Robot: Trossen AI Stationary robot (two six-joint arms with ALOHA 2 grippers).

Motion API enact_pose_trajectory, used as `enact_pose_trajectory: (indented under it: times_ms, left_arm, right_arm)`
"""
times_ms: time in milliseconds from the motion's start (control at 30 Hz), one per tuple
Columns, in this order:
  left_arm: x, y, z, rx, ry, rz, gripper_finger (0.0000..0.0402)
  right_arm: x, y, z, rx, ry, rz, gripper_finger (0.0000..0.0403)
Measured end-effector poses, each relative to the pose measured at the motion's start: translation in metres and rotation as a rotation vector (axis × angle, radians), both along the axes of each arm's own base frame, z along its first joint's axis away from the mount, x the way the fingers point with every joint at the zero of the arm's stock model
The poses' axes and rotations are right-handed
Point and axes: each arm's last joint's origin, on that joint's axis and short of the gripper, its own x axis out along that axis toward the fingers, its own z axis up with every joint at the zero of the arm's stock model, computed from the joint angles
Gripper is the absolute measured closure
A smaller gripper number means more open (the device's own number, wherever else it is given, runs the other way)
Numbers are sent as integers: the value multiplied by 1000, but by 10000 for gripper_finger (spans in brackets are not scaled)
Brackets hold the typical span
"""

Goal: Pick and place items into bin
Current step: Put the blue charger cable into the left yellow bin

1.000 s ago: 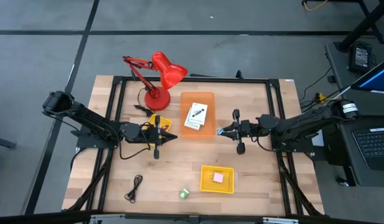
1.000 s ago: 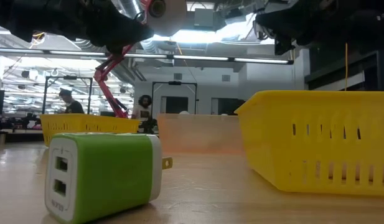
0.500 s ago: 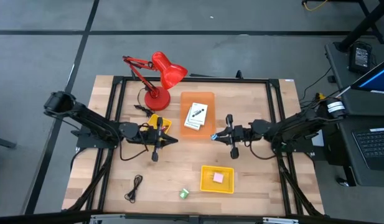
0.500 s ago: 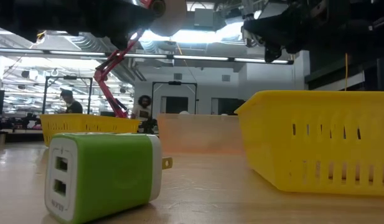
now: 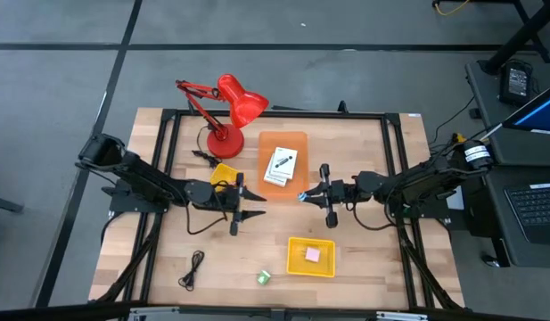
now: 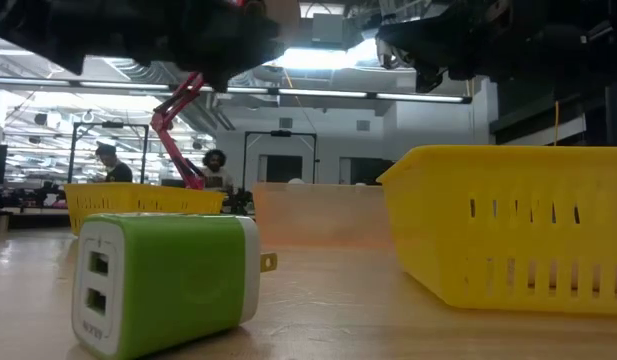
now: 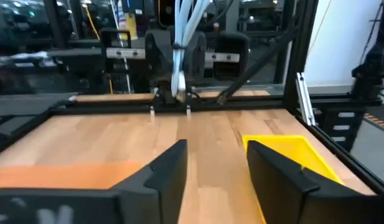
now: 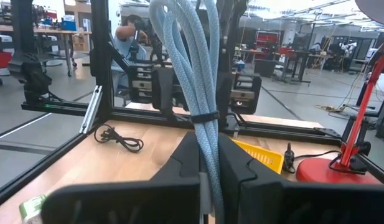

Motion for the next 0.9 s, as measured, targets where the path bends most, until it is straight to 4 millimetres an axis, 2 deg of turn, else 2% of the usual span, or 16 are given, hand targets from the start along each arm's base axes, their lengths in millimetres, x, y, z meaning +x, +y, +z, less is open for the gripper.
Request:
enact_pose_trajectory:
  times_ms: [167,367,667,900]
  left_arm:
    - [20,-4,7,72,-17,53,204]
    - [40,-7,18,108,-48,98,198]
    - [54,-2,38,76,-111,100,200]
    - [61,4,34,9,-157,65,200]
  right_arm:
    - [1,0,0,3,5,1,394]
    - [1,0,0,2,7,1,394]
    - [1,1,0,-3,9,19,394]
    - [1,0,0,-7,9,18,394]
